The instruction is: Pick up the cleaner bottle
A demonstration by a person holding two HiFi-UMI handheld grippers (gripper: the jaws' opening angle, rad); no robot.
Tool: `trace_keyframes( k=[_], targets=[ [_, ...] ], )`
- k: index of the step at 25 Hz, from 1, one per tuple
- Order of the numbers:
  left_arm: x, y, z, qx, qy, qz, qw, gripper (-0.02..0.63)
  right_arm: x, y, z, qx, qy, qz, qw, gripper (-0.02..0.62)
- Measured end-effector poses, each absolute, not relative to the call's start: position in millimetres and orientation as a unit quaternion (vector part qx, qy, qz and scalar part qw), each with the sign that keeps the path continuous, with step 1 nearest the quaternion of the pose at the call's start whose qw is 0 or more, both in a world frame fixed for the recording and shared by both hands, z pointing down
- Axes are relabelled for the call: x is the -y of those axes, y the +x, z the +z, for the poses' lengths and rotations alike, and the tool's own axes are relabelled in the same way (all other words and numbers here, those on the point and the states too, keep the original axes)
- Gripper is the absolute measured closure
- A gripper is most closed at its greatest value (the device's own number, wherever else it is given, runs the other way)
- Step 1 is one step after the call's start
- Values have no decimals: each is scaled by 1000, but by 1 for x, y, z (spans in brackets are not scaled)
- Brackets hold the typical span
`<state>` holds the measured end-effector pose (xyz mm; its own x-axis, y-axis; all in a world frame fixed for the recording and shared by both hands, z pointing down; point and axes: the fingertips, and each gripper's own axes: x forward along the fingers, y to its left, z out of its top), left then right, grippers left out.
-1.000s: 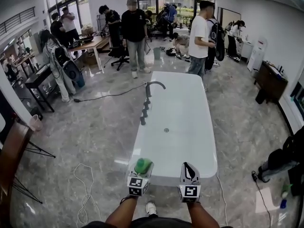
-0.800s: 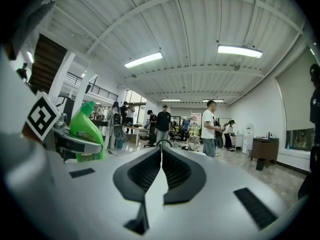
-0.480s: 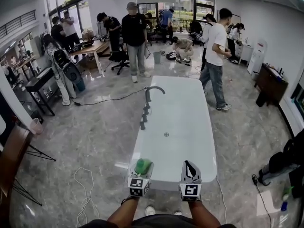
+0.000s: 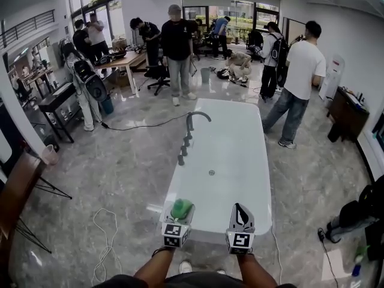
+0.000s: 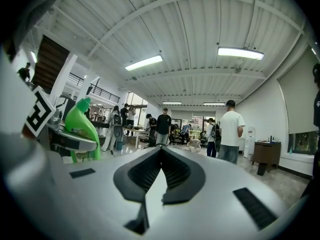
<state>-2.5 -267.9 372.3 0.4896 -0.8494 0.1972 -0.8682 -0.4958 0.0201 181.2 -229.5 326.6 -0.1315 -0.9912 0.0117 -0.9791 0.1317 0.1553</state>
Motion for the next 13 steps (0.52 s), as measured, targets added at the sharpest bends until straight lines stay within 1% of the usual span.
trace_keyframes(
  k=[13],
  targets=[
    [275, 12, 364, 510, 855, 80, 51, 417, 233, 197, 320, 753, 653, -62, 54, 578]
  ],
)
